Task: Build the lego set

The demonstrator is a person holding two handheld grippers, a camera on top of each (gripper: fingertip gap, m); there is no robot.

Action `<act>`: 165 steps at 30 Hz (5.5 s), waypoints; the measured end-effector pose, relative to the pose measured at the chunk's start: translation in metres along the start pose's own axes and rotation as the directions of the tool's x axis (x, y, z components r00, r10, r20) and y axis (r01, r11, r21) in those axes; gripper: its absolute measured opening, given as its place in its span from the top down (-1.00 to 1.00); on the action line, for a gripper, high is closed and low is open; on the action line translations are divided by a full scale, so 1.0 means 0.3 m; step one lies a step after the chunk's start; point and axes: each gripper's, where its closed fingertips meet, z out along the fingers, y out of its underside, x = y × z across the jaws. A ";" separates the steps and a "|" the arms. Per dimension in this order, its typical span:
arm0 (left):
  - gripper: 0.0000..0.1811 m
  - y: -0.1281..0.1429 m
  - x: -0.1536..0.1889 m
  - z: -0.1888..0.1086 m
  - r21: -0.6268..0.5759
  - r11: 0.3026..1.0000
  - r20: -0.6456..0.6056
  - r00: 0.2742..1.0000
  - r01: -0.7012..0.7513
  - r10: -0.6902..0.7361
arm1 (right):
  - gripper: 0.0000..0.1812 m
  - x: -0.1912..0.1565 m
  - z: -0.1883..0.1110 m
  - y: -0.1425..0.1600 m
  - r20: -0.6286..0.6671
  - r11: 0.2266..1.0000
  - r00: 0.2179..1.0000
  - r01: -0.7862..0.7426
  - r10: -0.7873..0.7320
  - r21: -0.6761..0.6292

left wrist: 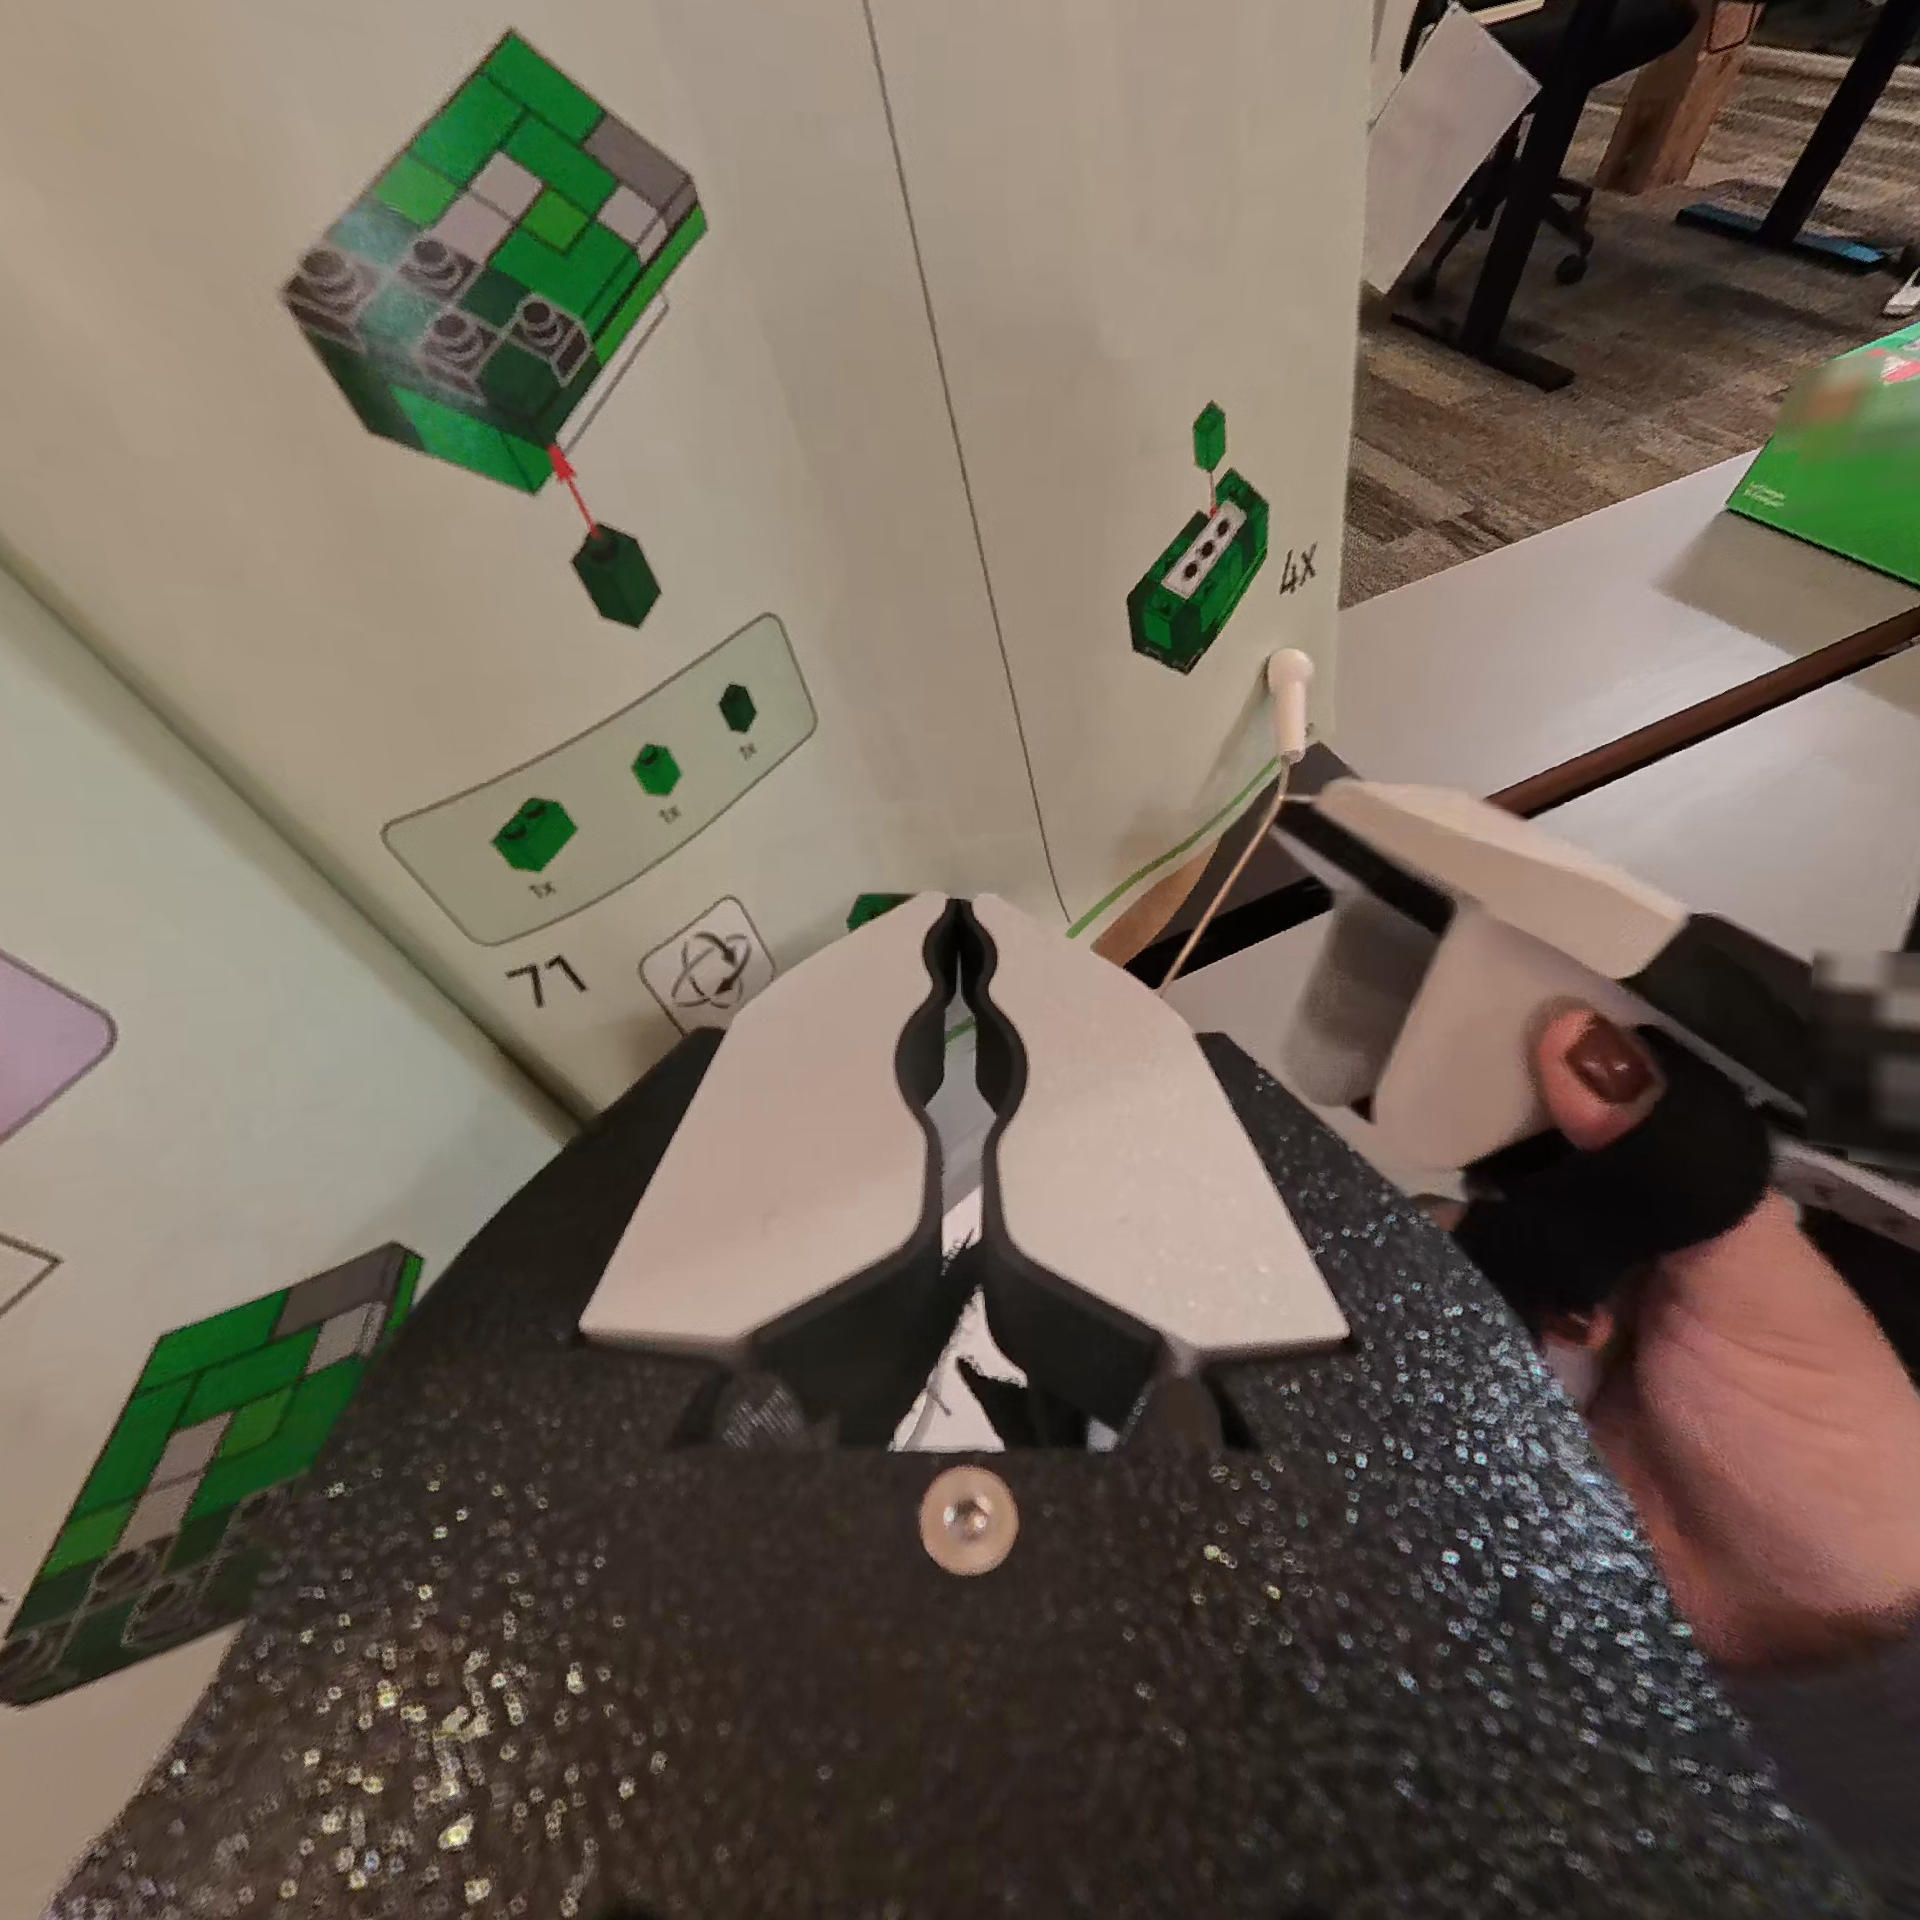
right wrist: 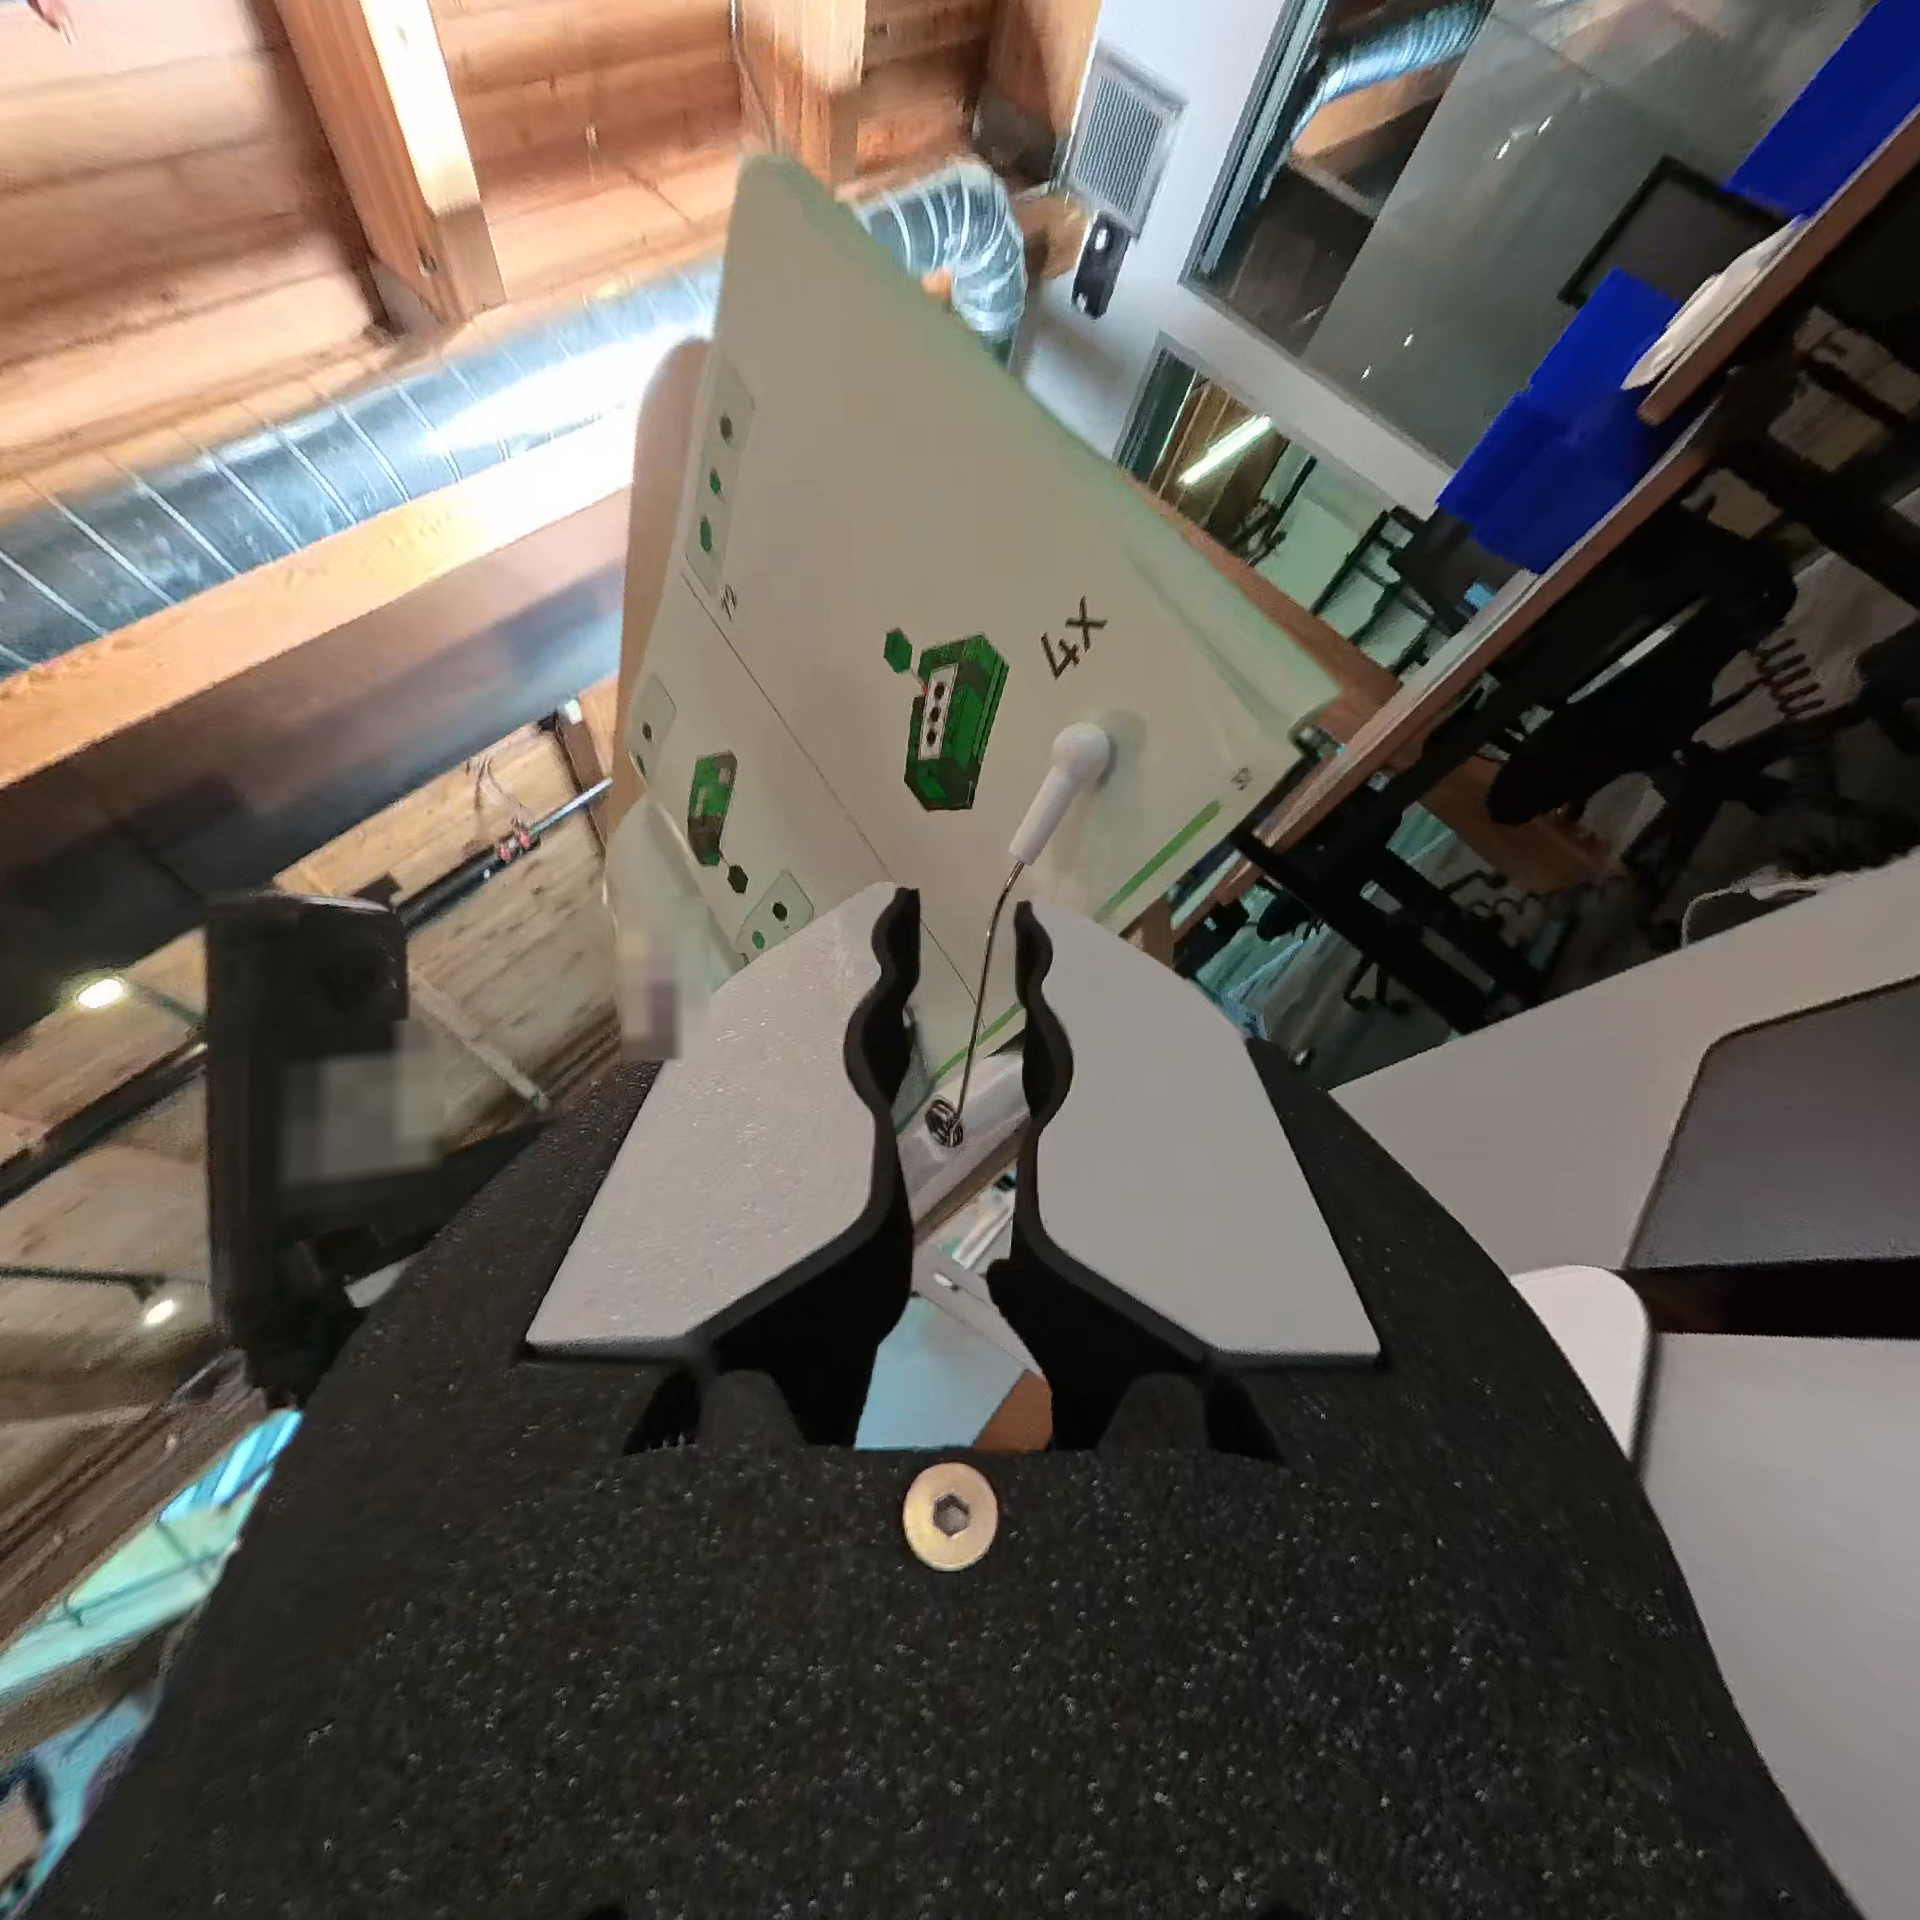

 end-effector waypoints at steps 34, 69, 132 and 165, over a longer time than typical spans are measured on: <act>0.96 0.326 0.816 -0.412 0.413 0.911 -0.321 0.937 0.007 0.139 | 0.93 -0.287 -1.034 0.086 0.334 0.199 0.348 0.891 -0.876 -0.407; 0.84 0.431 0.924 -0.390 0.333 0.939 -0.461 0.884 0.090 0.078 | 0.99 -0.280 -1.092 0.030 0.298 0.167 0.308 0.894 -0.903 -0.416; 0.81 0.454 0.965 -0.382 0.304 0.952 -0.482 0.865 0.016 0.140 | 1.00 -0.254 -1.095 -0.012 0.244 0.289 0.419 0.854 -0.874 -0.432; 0.74 0.509 0.466 -0.661 -0.032 0.941 -0.072 0.940 -0.337 0.334 | 1.00 -0.296 -1.098 0.008 0.288 0.250 0.377 0.885 -0.880 -0.394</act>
